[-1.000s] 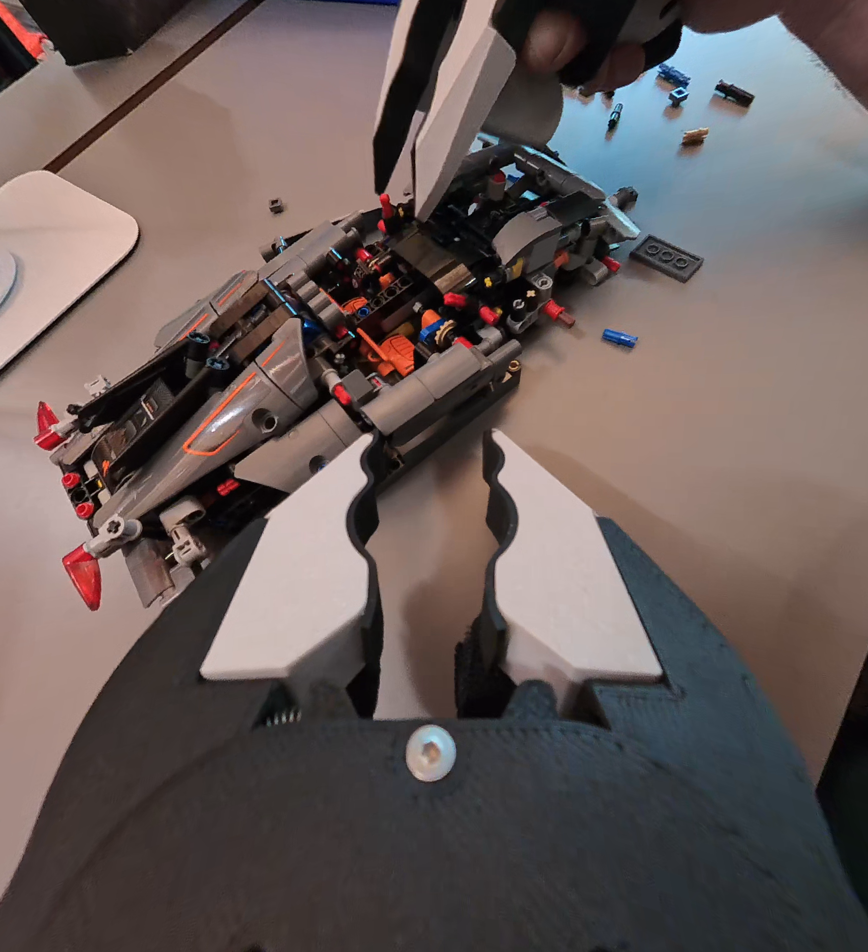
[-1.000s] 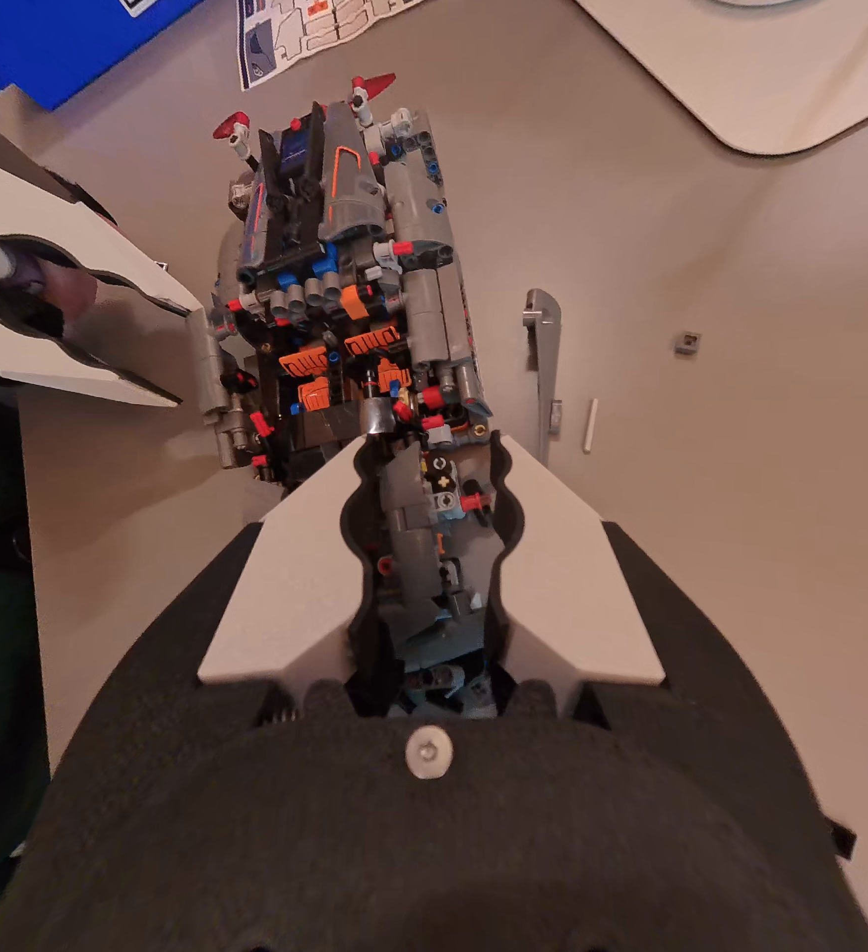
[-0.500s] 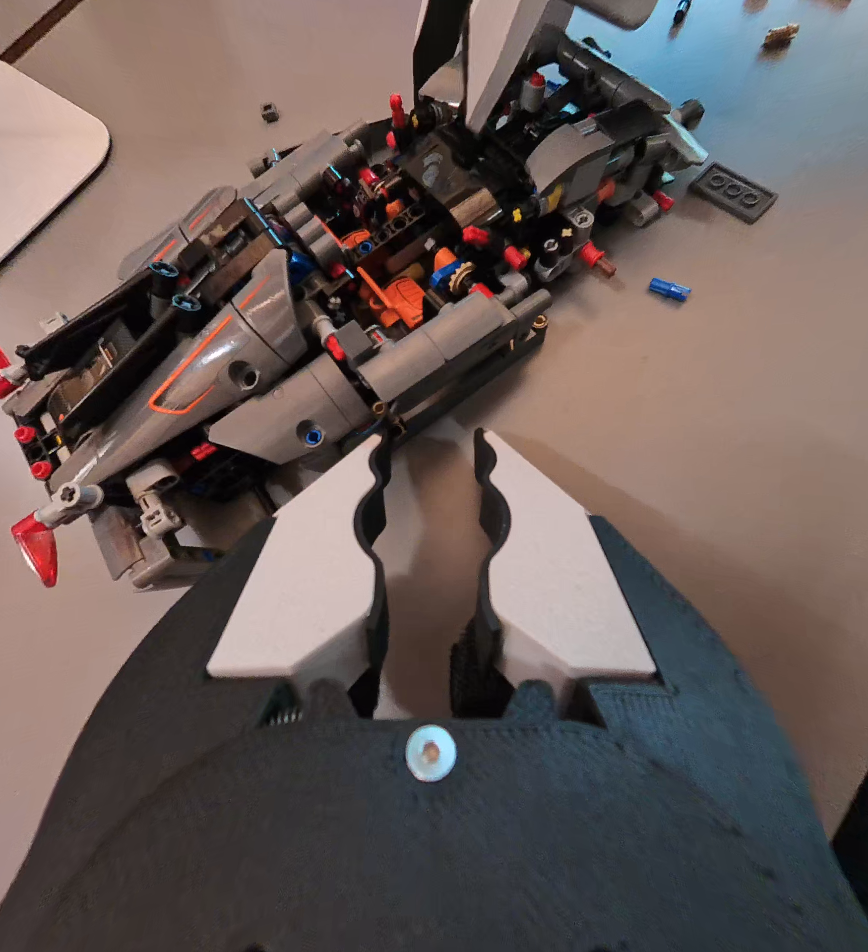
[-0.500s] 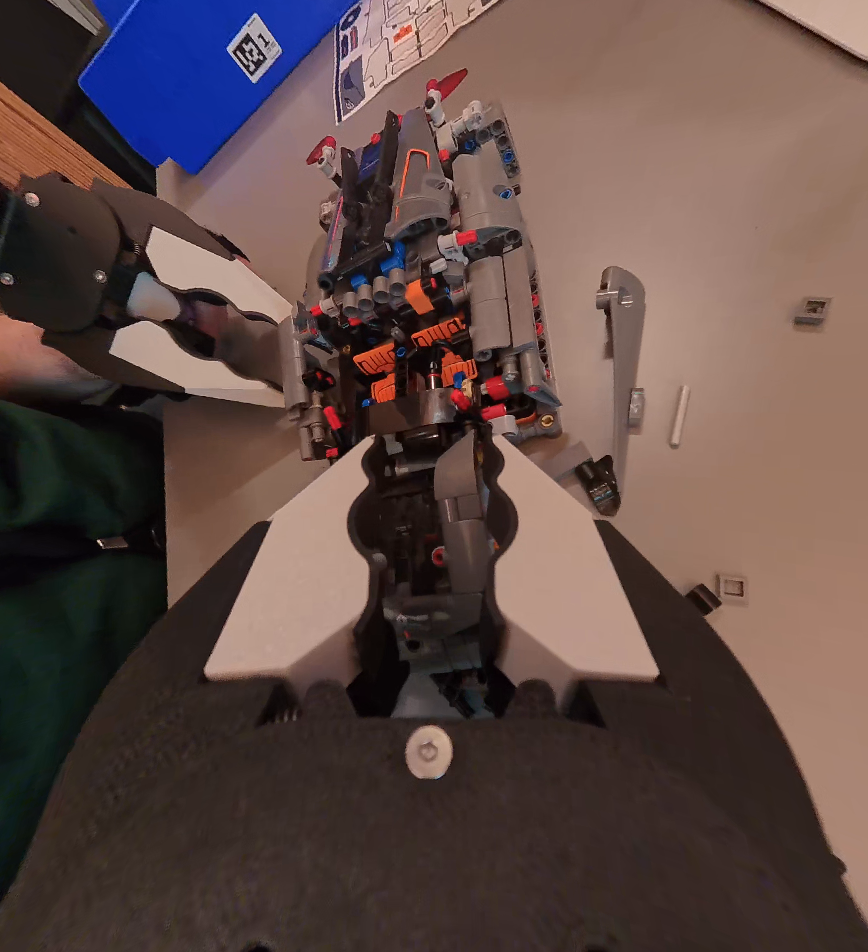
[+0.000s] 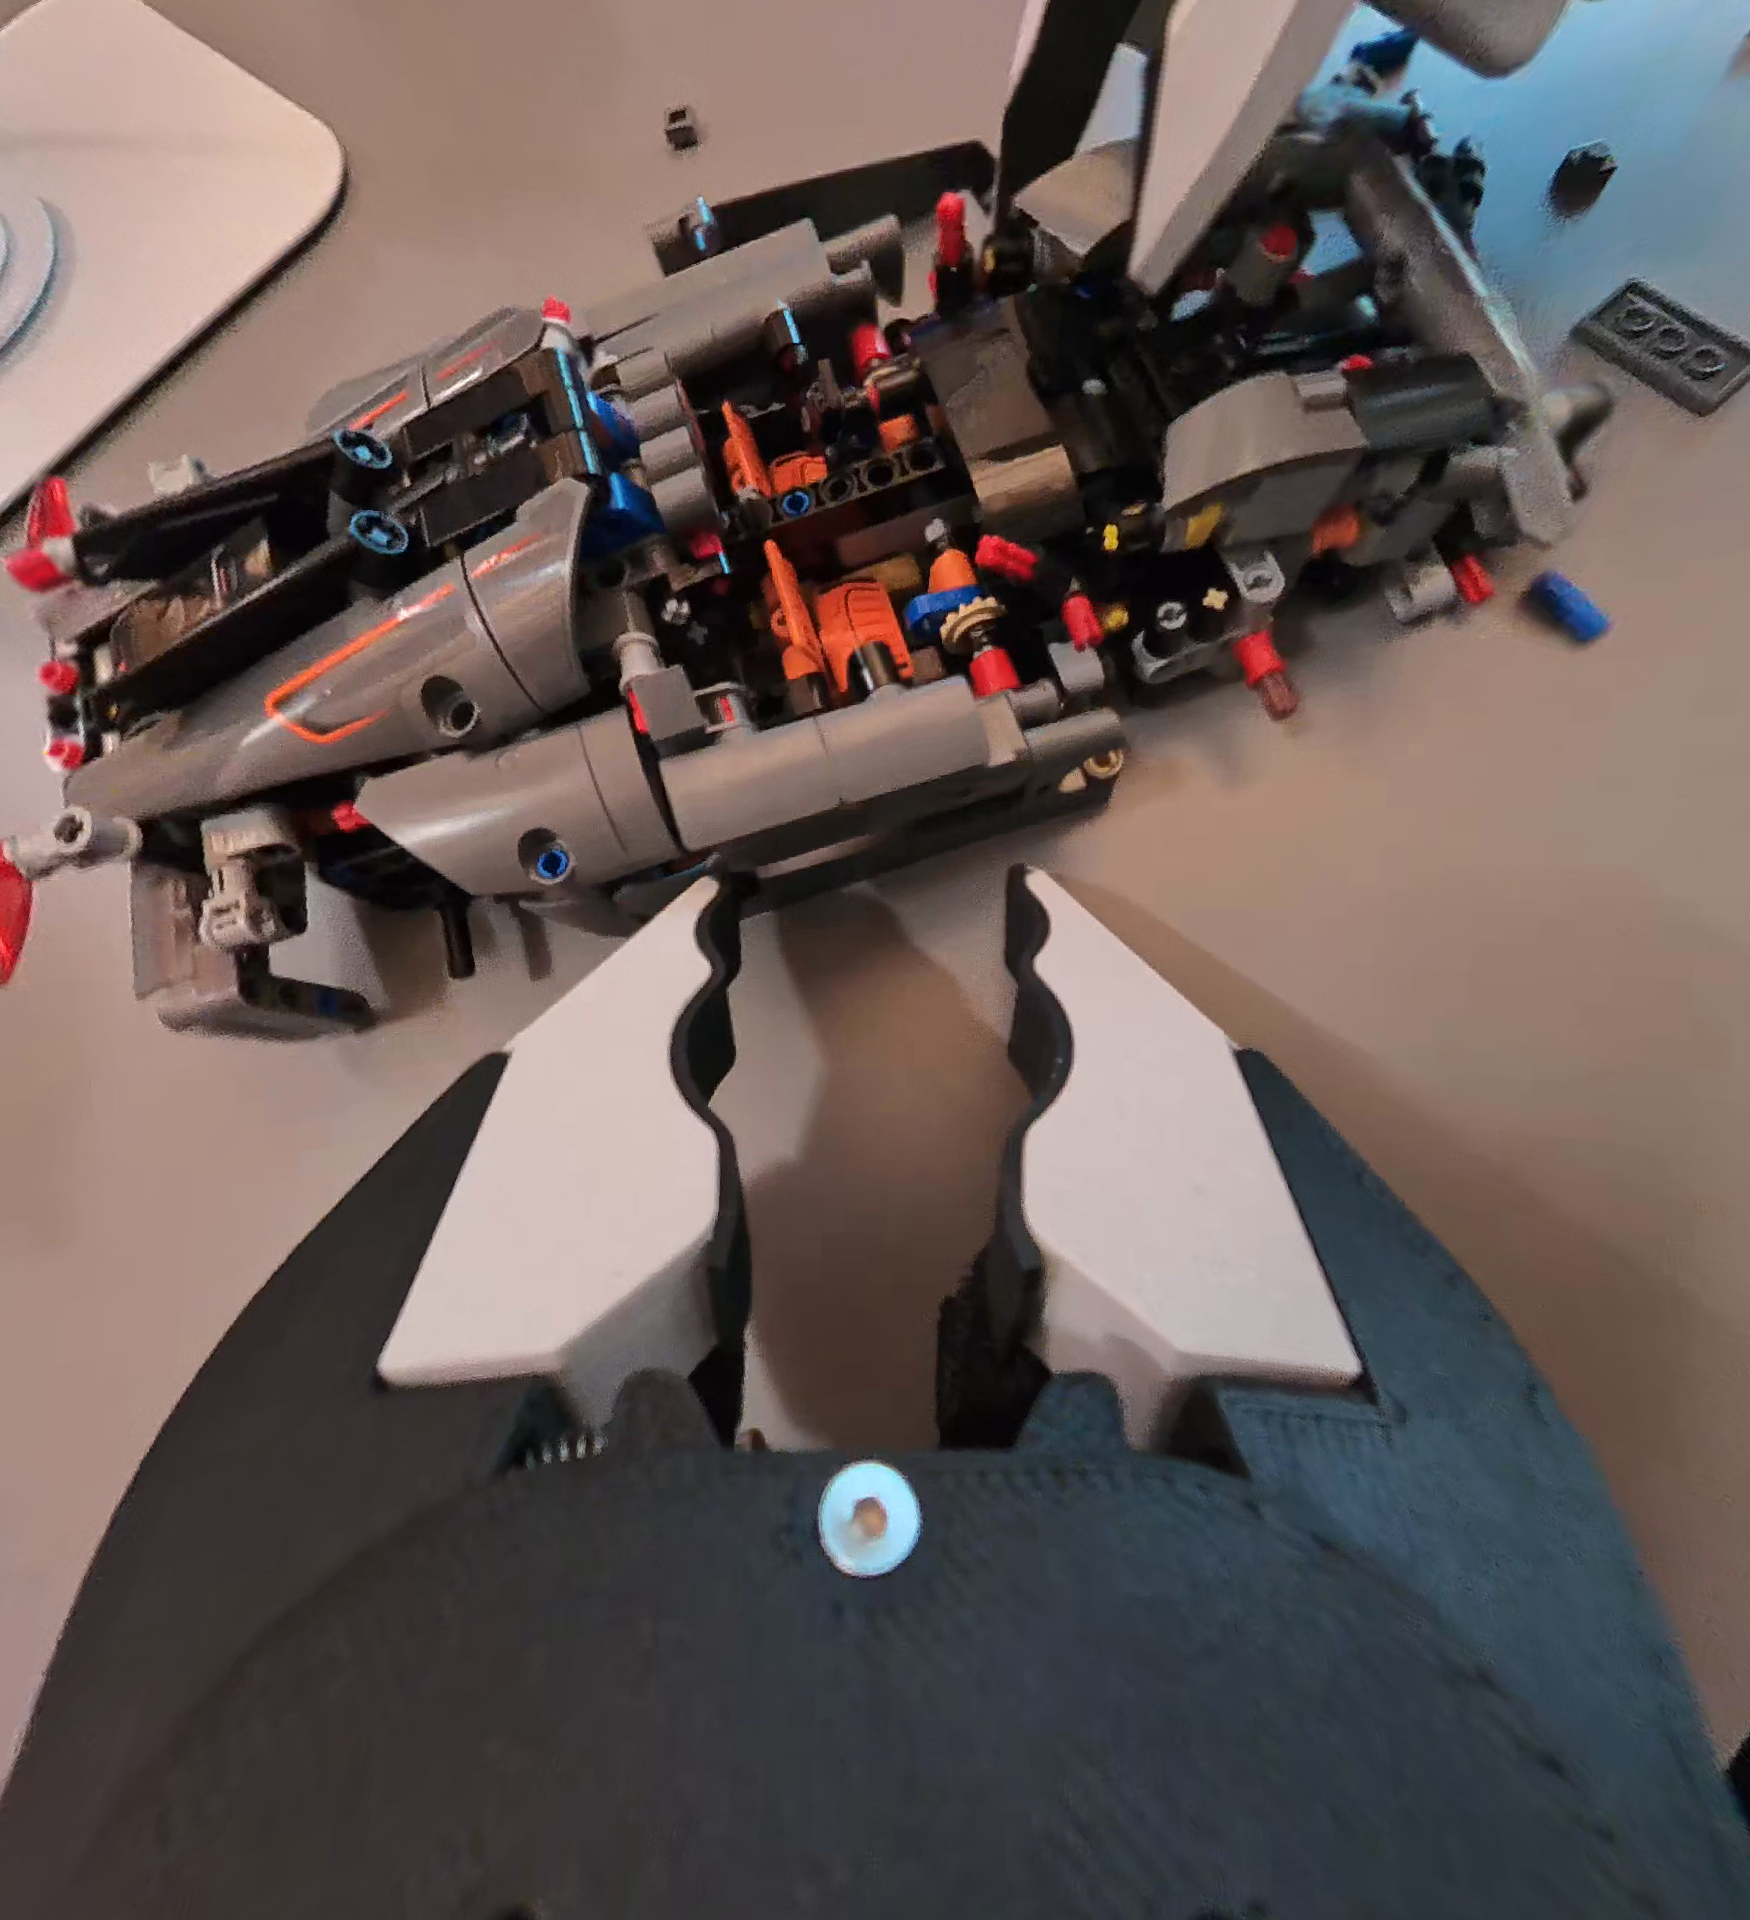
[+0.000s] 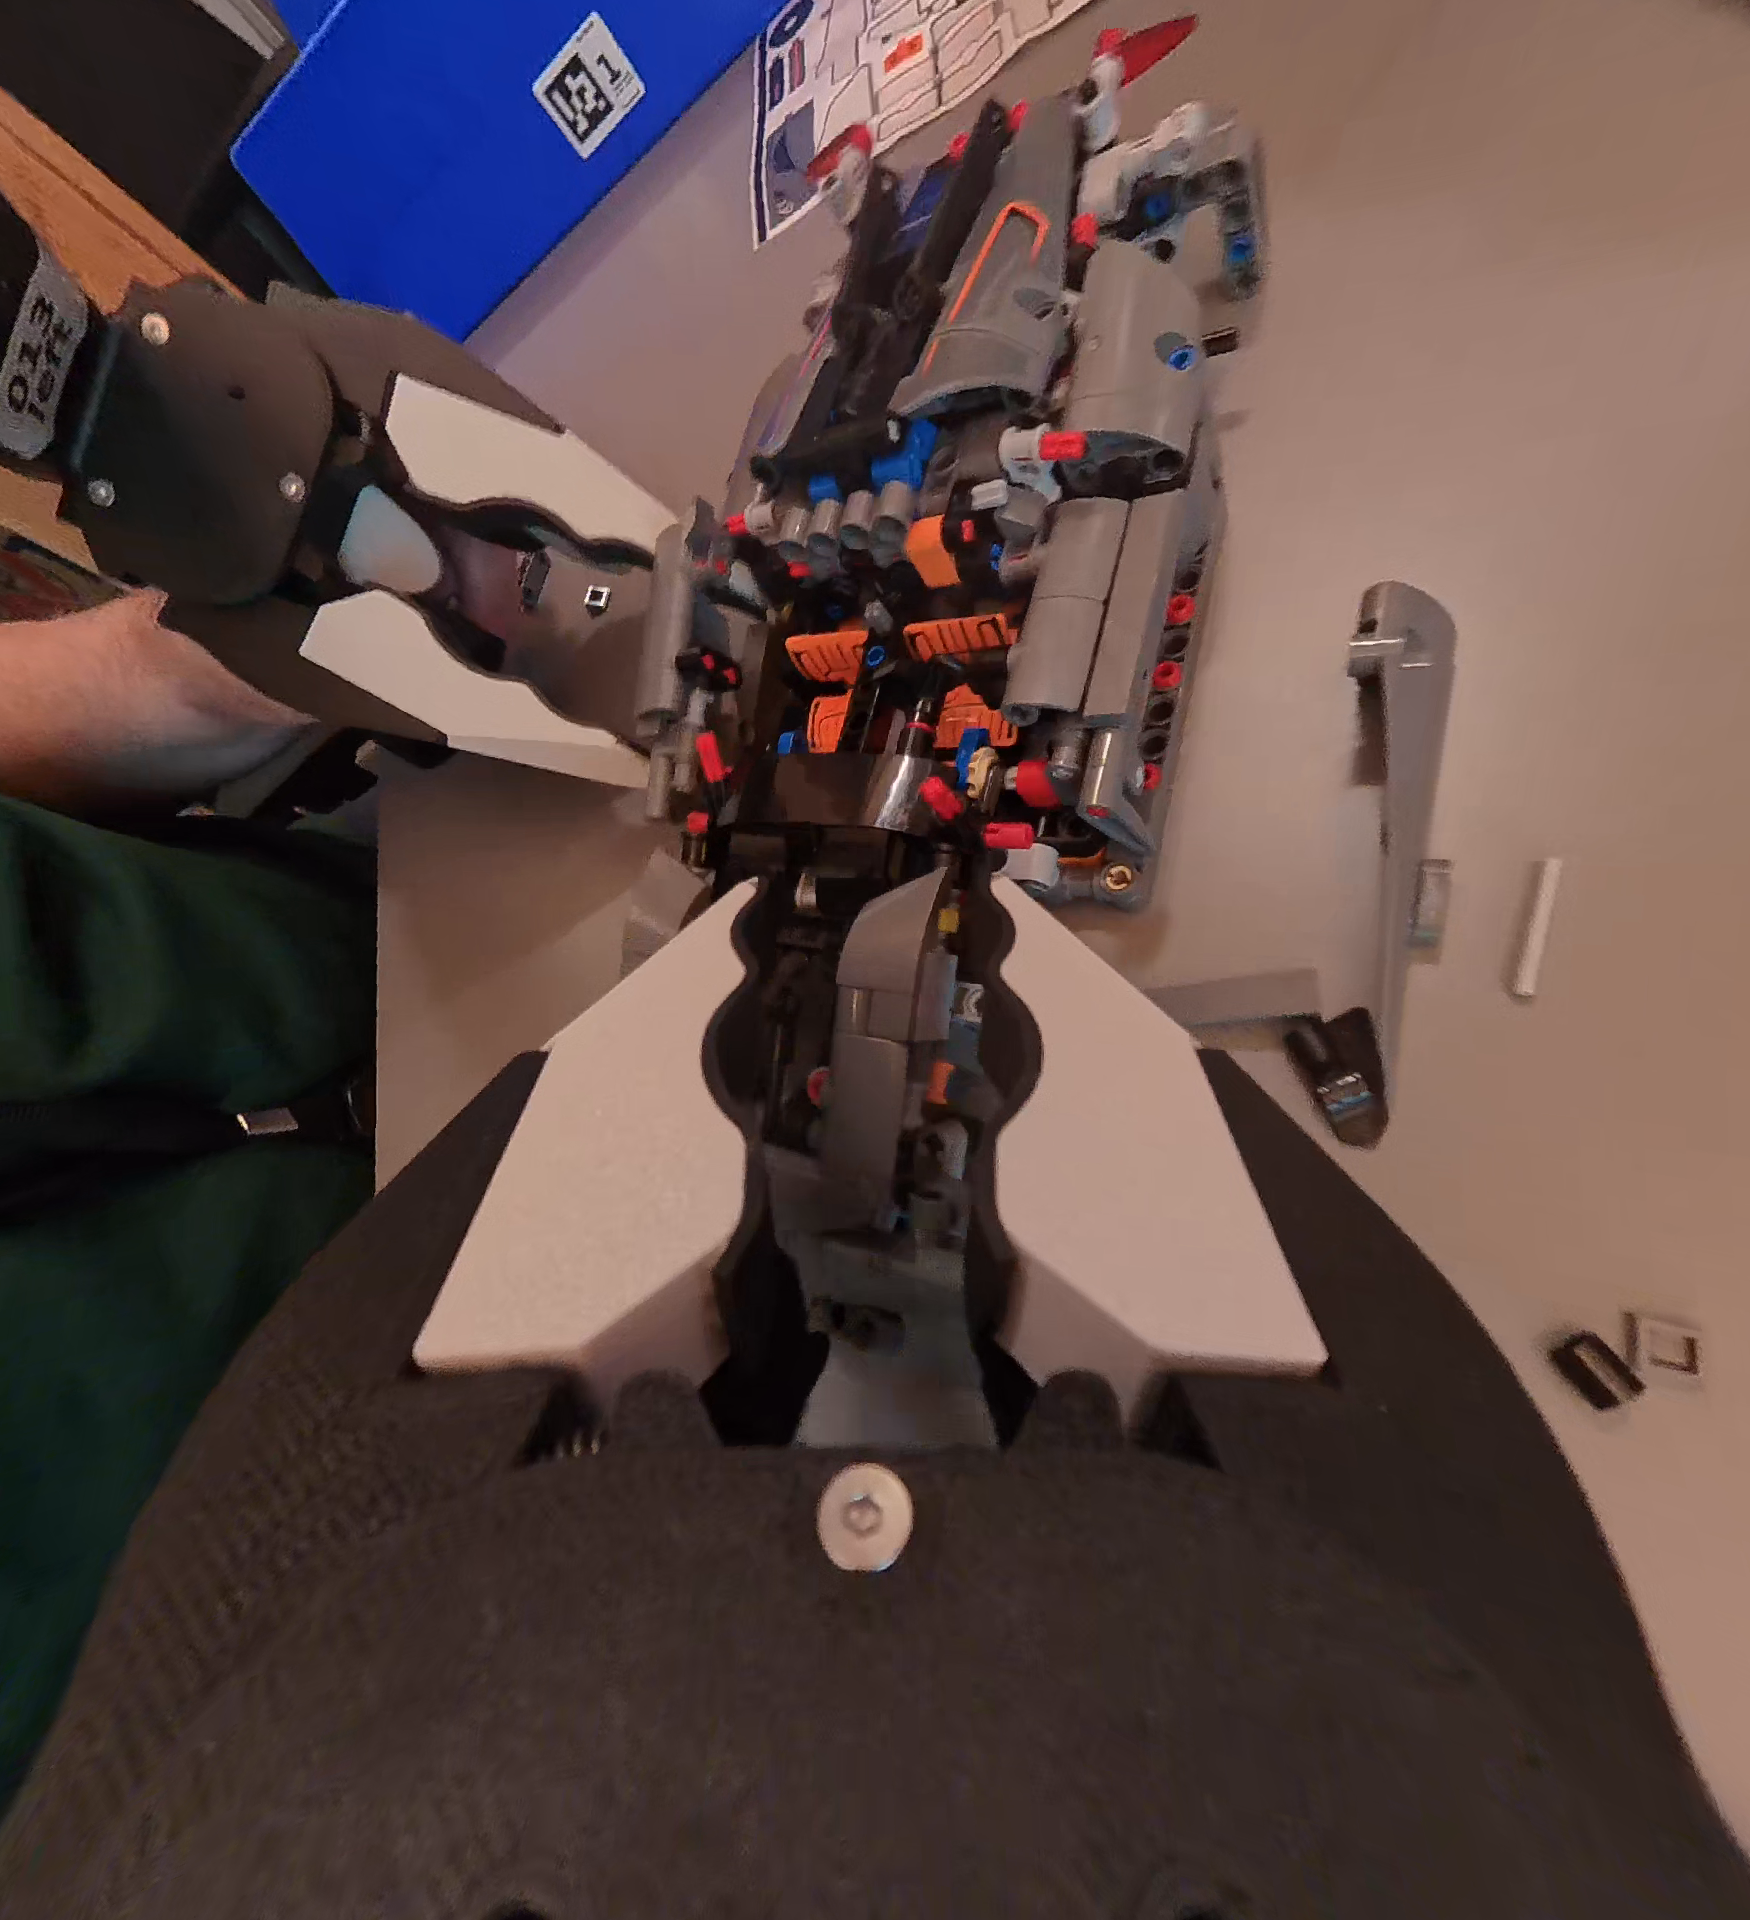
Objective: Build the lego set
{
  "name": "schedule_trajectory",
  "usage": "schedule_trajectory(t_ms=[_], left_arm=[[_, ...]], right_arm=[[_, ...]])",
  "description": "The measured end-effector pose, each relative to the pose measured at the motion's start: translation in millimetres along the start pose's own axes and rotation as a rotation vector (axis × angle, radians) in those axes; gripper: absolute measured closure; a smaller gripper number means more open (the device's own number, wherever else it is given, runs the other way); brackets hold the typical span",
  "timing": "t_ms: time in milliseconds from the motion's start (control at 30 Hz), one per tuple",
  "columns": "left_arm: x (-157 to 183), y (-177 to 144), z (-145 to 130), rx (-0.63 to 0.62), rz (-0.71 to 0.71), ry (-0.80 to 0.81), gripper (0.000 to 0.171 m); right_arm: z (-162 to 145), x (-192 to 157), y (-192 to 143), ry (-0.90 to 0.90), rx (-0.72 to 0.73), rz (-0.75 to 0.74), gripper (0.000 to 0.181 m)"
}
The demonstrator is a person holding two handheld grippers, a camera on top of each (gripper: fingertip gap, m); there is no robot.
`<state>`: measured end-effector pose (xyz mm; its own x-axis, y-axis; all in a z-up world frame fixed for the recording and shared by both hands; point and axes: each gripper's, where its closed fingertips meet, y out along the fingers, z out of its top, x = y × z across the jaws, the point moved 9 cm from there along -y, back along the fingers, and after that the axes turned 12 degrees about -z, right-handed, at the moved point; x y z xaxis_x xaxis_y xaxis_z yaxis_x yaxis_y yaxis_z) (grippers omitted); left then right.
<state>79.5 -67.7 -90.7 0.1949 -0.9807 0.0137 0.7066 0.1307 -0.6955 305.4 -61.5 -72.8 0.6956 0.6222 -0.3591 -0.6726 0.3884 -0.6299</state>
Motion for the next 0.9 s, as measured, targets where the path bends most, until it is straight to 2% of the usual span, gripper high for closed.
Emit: schedule_trajectory(t_ms=[133, 467, 600, 800, 900], left_arm=[[-6.1, -3.7, -4.3, -0.005, -0.009, -0.001, 0.112], [-22.6, -12.7, -11.2, 0.005, 0.010, 0.002, 0.106], [-16.7, -17.9, -11.7, 0.026, 0.011, 0.021, 0.106], [-11.6, -16.8, -4.1, 0.051, 0.063, 0.031, 0.085], [-11.0, -14.0, -2.0, 0.038, 0.105, 0.037, 0.083]], right_arm=[[-1.3, -6.7, 10.5, -0.029, -0.037, 0.005, 0.144], [0.1, -17.5, 22.2, -0.060, -0.055, 0.033, 0.142], [0.0, -16.6, 21.6, -0.057, -0.053, 0.039, 0.142], [-0.4, -16.2, 20.9, -0.061, -0.049, 0.039, 0.141], [-0.3, -15.9, 20.8, -0.064, -0.047, 0.041, 0.141]])
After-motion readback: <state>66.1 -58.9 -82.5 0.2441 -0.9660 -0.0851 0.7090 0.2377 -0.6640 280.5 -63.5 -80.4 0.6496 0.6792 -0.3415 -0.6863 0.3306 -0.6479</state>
